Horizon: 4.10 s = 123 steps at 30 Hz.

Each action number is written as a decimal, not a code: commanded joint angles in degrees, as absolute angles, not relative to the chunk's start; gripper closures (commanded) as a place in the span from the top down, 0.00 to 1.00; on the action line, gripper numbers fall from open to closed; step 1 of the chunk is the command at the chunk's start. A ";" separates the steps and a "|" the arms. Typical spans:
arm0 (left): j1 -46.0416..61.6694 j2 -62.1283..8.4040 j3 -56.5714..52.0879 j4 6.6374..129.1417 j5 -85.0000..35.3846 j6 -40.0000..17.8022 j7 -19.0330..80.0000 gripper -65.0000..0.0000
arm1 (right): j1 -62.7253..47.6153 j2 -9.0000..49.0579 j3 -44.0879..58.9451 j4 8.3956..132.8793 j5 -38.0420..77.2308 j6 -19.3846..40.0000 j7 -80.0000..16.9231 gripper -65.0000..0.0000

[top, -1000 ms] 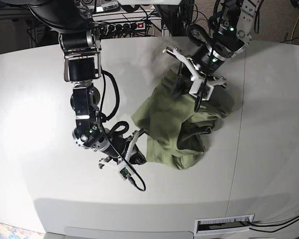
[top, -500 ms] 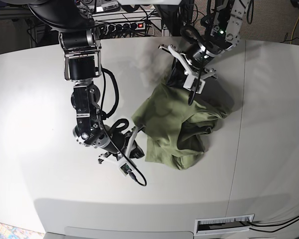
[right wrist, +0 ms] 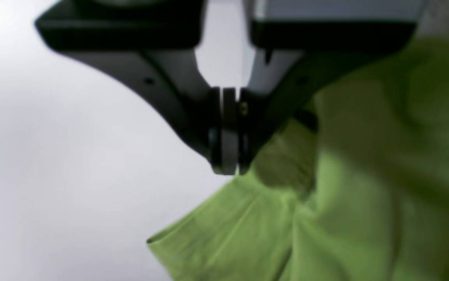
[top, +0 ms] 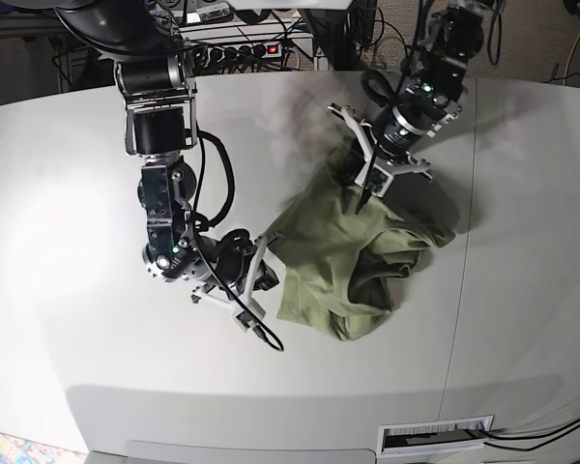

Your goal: Fold the T-shirt properly

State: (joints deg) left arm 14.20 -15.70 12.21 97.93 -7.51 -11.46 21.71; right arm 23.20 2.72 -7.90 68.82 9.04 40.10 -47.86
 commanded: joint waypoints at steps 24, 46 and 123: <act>3.60 -33.06 11.79 92.44 -6.20 -8.23 17.56 0.00 | 25.08 2.85 -7.84 69.65 15.59 40.00 -48.12 0.00; 3.49 -24.23 11.81 102.67 -8.45 -6.87 19.00 0.00 | 25.08 2.37 -7.84 69.63 7.68 40.00 -36.77 0.00; 61.58 -24.88 -25.30 124.88 -34.52 -13.65 32.84 0.05 | -33.26 13.52 24.82 117.82 32.64 40.00 -63.07 0.00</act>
State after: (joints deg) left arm 60.80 -24.58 -24.88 124.03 -33.87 -13.69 33.45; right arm -33.12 13.02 24.45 116.79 31.64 39.94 -63.99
